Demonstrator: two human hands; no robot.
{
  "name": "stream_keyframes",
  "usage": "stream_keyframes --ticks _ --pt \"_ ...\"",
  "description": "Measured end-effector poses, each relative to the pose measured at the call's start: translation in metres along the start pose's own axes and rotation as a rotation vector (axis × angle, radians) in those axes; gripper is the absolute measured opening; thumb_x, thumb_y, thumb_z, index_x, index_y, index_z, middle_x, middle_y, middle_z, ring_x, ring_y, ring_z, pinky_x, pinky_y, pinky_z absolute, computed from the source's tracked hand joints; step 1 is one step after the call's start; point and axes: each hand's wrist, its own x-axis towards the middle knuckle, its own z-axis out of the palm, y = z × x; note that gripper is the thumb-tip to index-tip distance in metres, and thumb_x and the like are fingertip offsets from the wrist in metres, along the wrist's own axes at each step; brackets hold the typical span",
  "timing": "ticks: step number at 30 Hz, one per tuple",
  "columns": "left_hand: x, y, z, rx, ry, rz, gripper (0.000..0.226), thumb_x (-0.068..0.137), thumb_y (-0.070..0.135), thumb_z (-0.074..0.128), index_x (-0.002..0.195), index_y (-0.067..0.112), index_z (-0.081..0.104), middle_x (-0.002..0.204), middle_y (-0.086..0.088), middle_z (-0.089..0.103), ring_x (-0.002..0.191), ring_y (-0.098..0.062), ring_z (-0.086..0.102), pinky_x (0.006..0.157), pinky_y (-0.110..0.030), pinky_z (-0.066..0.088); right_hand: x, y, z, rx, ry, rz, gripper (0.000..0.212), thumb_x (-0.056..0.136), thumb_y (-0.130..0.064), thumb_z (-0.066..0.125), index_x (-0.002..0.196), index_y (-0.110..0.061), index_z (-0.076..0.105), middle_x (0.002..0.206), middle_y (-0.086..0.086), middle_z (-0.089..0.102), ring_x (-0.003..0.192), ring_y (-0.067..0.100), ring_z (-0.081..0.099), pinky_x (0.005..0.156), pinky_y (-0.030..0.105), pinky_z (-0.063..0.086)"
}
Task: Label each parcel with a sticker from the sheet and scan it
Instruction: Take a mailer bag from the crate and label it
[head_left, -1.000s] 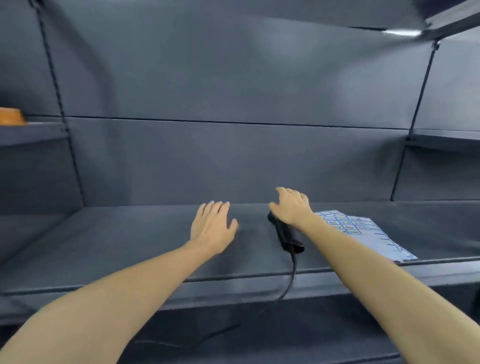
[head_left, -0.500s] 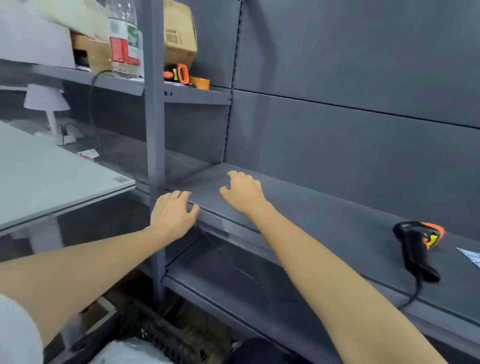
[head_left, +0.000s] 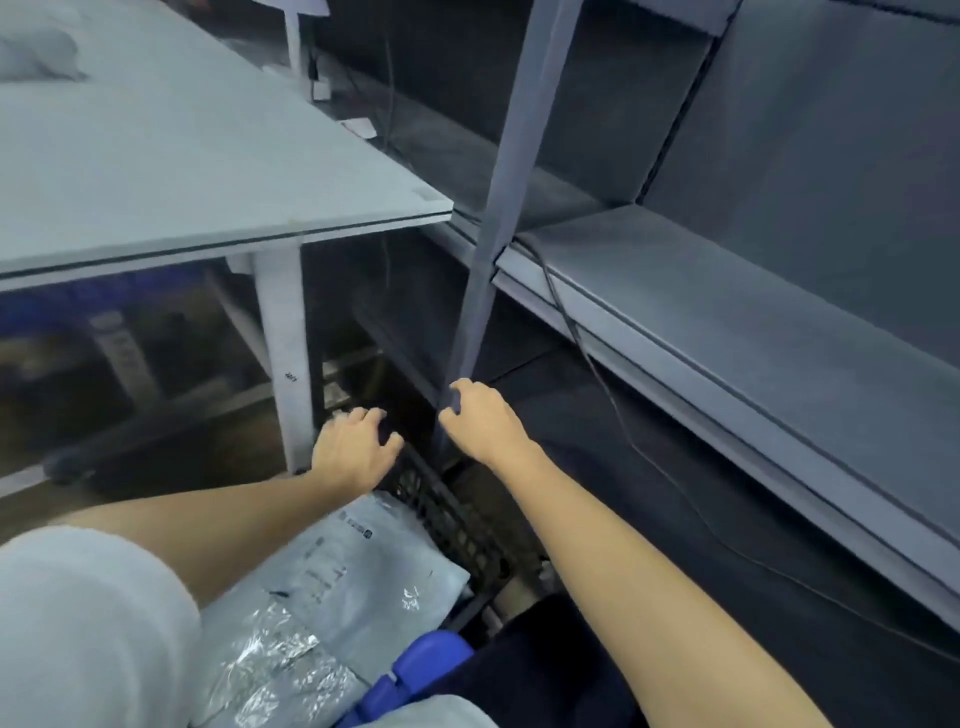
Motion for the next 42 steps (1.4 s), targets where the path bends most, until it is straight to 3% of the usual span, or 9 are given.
stream_keyframes --ticks 5,11,20,22,25,27,34,38,42 --pt "-0.031 -0.047 0.075 -0.019 -0.232 -0.101 0.052 0.096 0.041 0.041 0.140 0.014 0.042 0.140 -0.011 0.047 0.127 -0.029 0.044 0.104 -0.036 0.034 0.005 0.022 0.078 -0.022 -0.201 0.079 0.047 0.095 -0.026 0.046 0.139 -0.008 0.042 0.137 0.014 0.049 0.125 0.033 0.046 0.098 0.040 0.043" --pt "-0.059 -0.088 0.135 -0.115 -0.362 -0.290 0.052 0.095 0.039 0.043 0.141 0.014 0.041 0.141 -0.011 0.046 0.125 -0.029 0.045 0.102 -0.036 0.035 -0.001 0.047 0.148 -0.019 -0.379 0.194 0.045 0.096 -0.025 0.047 0.137 -0.009 0.043 0.137 0.014 0.048 0.124 0.033 0.048 0.101 0.041 0.042" --pt "-0.092 -0.108 0.174 -0.289 -0.369 -0.485 0.041 0.093 0.028 0.050 0.129 0.009 0.045 0.127 -0.015 0.052 0.114 -0.032 0.049 0.093 -0.038 0.040 -0.004 0.064 0.206 -0.078 -0.528 0.257 0.039 0.092 -0.023 0.046 0.127 -0.005 0.046 0.129 0.017 0.052 0.116 0.036 0.051 0.096 0.044 0.044" --pt "-0.098 -0.104 0.179 -0.432 -0.274 -0.667 0.043 0.093 0.023 0.052 0.129 0.002 0.043 0.129 -0.020 0.047 0.116 -0.035 0.046 0.096 -0.040 0.039 -0.005 0.063 0.214 -0.076 -0.537 0.260 0.043 0.092 -0.023 0.047 0.132 -0.007 0.044 0.132 0.016 0.050 0.119 0.035 0.049 0.095 0.040 0.043" --pt "-0.094 -0.092 0.177 -0.641 -0.136 -1.160 0.058 0.091 0.019 0.057 0.135 -0.008 0.029 0.137 -0.030 0.035 0.127 -0.043 0.035 0.104 -0.046 0.032 -0.006 0.062 0.223 -0.047 -0.553 0.276 0.050 0.093 -0.023 0.047 0.140 -0.009 0.039 0.138 0.017 0.047 0.124 0.034 0.047 0.098 0.039 0.043" --pt "-0.089 -0.090 0.177 -0.698 -0.104 -1.362 0.064 0.090 0.018 0.059 0.136 -0.009 0.024 0.139 -0.030 0.032 0.129 -0.044 0.034 0.106 -0.048 0.029 -0.007 0.062 0.226 -0.037 -0.551 0.280 0.051 0.093 -0.022 0.047 0.141 -0.008 0.039 0.138 0.017 0.047 0.124 0.034 0.048 0.098 0.040 0.043" --pt "-0.075 -0.105 0.191 -1.032 -0.184 -1.392 0.064 0.085 0.027 0.069 0.131 -0.009 0.042 0.130 -0.023 0.052 0.116 -0.039 0.054 0.098 -0.046 0.047 -0.010 0.066 0.229 -0.027 -0.542 0.298 0.049 0.094 -0.023 0.046 0.140 -0.007 0.038 0.141 0.015 0.043 0.126 0.032 0.044 0.101 0.042 0.041" --pt "-0.066 -0.099 0.187 -1.122 -0.110 -1.392 0.033 0.080 0.021 0.077 0.093 0.004 0.052 0.108 -0.017 0.062 0.096 -0.032 0.059 0.090 -0.041 0.050 -0.009 0.070 0.228 -0.019 -0.537 0.320 0.047 0.094 -0.022 0.046 0.139 -0.006 0.039 0.139 0.016 0.044 0.124 0.033 0.045 0.097 0.041 0.042" --pt "-0.064 -0.092 0.187 -1.207 -0.087 -1.279 0.037 0.080 0.016 0.076 0.076 0.014 0.039 0.094 -0.012 0.057 0.080 -0.024 0.054 0.085 -0.042 0.050 -0.008 0.071 0.228 -0.020 -0.529 0.324 0.046 0.094 -0.022 0.045 0.138 -0.007 0.039 0.139 0.015 0.043 0.123 0.033 0.045 0.097 0.041 0.042"
